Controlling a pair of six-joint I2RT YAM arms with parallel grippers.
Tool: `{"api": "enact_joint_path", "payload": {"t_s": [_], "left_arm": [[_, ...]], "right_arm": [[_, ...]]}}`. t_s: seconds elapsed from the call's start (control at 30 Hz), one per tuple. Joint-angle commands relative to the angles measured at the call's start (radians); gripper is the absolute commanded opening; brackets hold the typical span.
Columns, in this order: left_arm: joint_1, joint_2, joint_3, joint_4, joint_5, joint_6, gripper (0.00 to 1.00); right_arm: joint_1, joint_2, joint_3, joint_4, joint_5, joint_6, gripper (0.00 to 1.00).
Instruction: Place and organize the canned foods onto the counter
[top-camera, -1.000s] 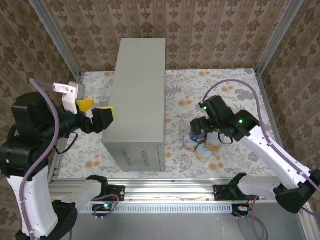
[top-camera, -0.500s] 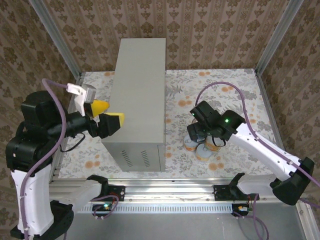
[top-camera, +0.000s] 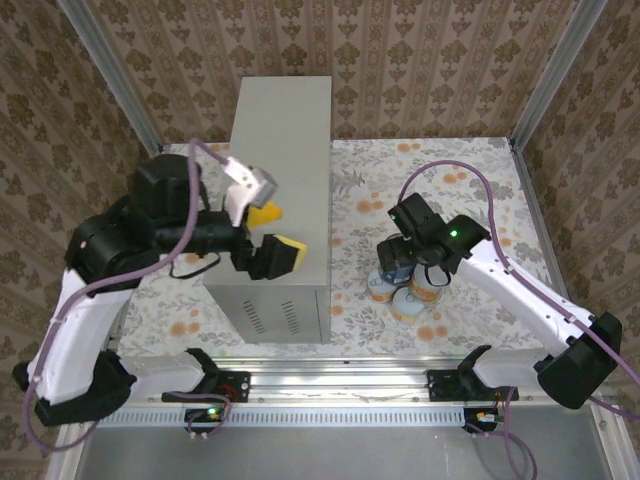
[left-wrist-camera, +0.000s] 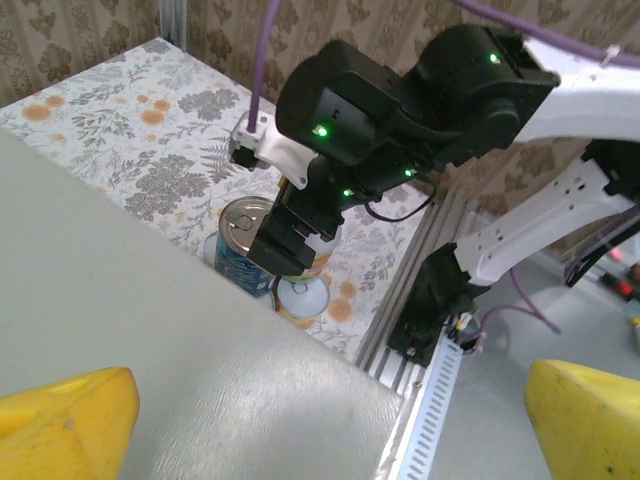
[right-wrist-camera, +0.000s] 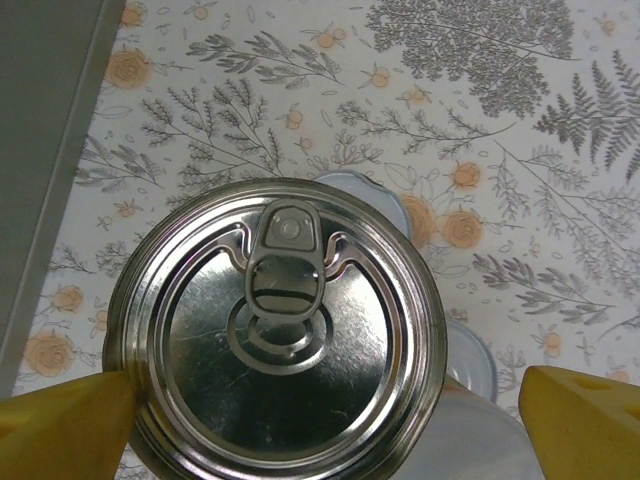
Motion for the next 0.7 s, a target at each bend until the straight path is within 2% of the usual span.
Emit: {"api": "enact_joint_path", "payload": {"t_s": [0.0, 0.13, 0.33, 0.67], "left_arm": [[-0.095, 0.043, 0.067, -0.027, -0.176, 0.059, 1.00], [-0.166, 0.109, 0.113, -0.036, -0.234, 0.076, 1.00], [-0.220, 0.176, 0.169, -0.043, -0.269, 0.089, 1.00], [-0.248, 0.219, 0.189, -0.041, -0.293, 0.096, 1.00]], "right_arm": [[-0.007, -0.013, -0.028, 0.042, -0.077, -0.035, 1.00], [-0.014, -0.008, -0.046, 0.062, -0.105, -0.051, 1.00], [-0.030, -0.009, -0.070, 0.084, -0.114, -0.061, 1.00], [-0.036, -0.048, -0.077, 0.083, -0.160, -0.086, 1.00]]}}
